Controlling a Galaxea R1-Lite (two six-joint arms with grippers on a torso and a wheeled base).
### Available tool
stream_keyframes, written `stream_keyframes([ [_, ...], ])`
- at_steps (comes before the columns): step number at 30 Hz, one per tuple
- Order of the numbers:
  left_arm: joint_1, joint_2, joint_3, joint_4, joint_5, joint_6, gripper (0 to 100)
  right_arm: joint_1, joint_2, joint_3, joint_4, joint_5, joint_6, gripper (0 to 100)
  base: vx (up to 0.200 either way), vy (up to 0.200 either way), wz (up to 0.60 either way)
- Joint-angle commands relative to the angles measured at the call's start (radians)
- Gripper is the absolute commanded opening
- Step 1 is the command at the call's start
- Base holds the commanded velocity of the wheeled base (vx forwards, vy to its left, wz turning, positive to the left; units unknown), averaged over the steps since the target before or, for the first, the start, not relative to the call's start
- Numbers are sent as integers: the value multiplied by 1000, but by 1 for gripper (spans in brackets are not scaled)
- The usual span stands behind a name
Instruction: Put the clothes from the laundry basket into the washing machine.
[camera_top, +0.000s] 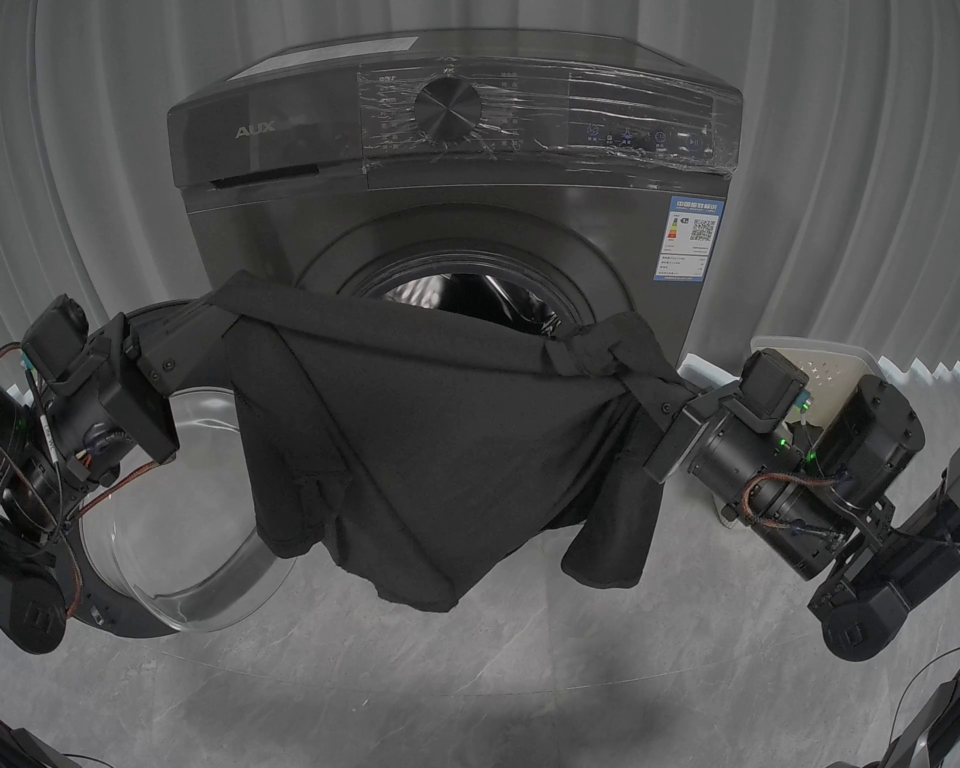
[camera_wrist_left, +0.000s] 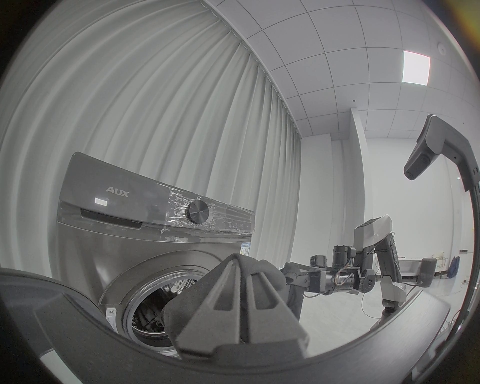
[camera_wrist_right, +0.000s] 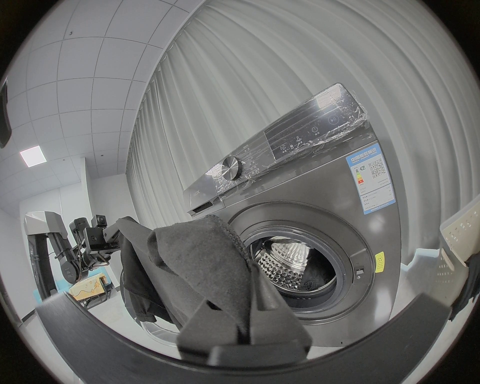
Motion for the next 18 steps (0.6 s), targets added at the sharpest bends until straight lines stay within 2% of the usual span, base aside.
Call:
stream_keyframes([
  [1, 0, -1, 0, -1, 0, -1, 0, 1, 0, 0, -1, 1, 1, 0, 0, 0, 0],
  [13, 7, -3, 53, -1, -10, 2, 0, 7, 0, -28, -1, -1, -1, 0, 0, 0, 0],
  [14, 4, -1, 78, -1, -10, 4, 100, 11, 1, -35, -1, -1, -1, 0, 0, 0, 0],
  [18, -10, 34, 211, 7, -24, 13, 100, 24, 16, -109, 10, 1, -2, 0, 0, 0, 0],
])
